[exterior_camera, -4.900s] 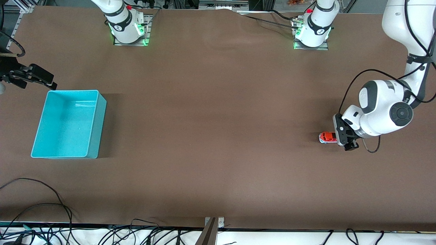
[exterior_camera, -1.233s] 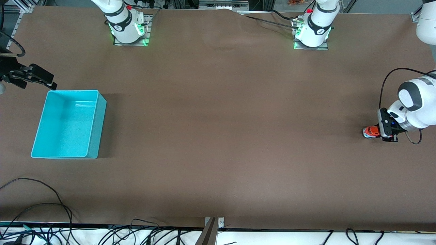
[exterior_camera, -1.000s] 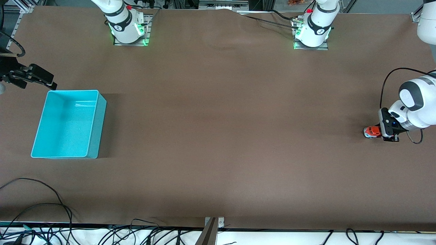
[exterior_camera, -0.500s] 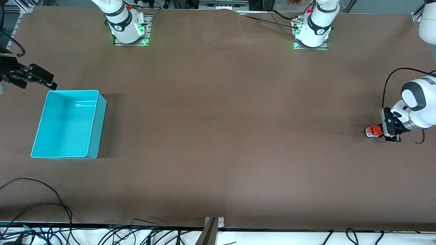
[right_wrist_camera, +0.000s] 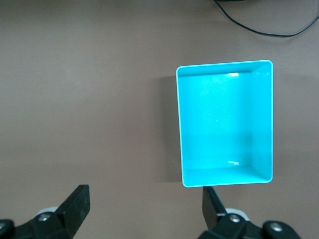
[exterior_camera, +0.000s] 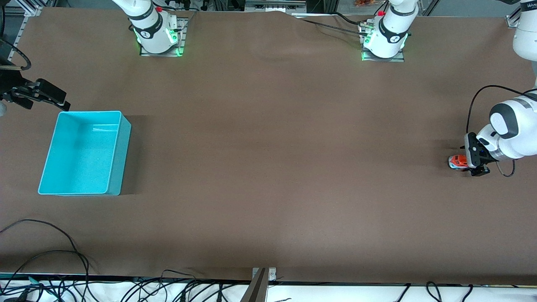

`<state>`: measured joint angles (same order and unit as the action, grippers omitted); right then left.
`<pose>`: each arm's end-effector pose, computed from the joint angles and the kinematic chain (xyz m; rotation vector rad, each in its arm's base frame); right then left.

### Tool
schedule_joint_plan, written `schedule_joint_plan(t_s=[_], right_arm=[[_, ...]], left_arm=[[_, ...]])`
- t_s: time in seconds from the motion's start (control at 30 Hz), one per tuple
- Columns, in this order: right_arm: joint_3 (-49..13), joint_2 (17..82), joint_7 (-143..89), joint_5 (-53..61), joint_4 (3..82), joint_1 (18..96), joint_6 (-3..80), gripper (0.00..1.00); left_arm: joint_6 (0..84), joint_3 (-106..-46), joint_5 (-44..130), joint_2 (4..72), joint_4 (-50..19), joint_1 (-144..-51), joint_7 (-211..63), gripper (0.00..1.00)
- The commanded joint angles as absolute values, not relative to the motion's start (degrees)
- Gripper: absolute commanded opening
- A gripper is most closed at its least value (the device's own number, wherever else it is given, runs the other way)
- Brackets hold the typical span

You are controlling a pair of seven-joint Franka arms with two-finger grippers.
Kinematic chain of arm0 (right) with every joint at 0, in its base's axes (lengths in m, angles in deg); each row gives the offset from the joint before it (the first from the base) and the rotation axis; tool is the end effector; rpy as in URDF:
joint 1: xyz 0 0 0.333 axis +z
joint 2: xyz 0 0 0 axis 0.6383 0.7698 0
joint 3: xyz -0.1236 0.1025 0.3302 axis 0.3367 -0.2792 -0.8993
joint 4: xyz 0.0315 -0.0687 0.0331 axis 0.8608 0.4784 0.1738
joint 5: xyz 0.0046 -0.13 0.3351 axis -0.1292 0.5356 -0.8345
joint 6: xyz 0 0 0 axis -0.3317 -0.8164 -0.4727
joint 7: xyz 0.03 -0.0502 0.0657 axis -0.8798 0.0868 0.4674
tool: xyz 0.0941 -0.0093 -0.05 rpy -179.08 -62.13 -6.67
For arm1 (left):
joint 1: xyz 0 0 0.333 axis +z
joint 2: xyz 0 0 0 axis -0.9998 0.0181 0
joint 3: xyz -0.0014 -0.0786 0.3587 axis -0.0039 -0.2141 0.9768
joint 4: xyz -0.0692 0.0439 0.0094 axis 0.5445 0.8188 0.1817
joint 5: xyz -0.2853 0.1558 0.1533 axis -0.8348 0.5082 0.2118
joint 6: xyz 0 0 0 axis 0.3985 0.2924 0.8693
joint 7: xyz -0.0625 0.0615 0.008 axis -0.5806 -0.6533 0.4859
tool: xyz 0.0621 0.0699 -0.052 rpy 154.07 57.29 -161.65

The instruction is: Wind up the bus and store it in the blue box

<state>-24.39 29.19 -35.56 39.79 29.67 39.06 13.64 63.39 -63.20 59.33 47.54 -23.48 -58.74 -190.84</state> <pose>0.5420 0.0049 0.6782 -3.1224 0.0911 -0.0346 0.5736 0.2750 0.2448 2.1766 -2.1879 -0.0799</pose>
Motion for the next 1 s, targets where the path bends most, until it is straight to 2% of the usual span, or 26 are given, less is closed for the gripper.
schedule_joint_plan(t_s=[0.0, 0.4, 0.7, 0.97], right_arm=[[-24.55, 29.37, -35.79, 40.43, 28.69, 39.14, 13.38, 1.00], [-24.55, 29.37, -35.79, 40.43, 28.69, 39.14, 13.38, 1.00], [-24.55, 29.37, -35.79, 40.43, 28.69, 39.14, 13.46, 1.00], [-24.55, 29.45, -35.79, 40.43, 28.69, 39.14, 13.38, 1.00]], left_arm=[[58.76, -63.64, 60.97, 43.40, -22.86, -58.64, -190.48, 1.00], [51.82, -63.82, 61.06, 35.66, -22.43, -63.03, -186.18, 1.00], [42.42, -64.17, 61.06, 35.39, -13.47, -68.83, -180.82, 1.00], [38.37, -64.17, 61.15, 35.39, -9.68, -74.37, -173.53, 1.00]])
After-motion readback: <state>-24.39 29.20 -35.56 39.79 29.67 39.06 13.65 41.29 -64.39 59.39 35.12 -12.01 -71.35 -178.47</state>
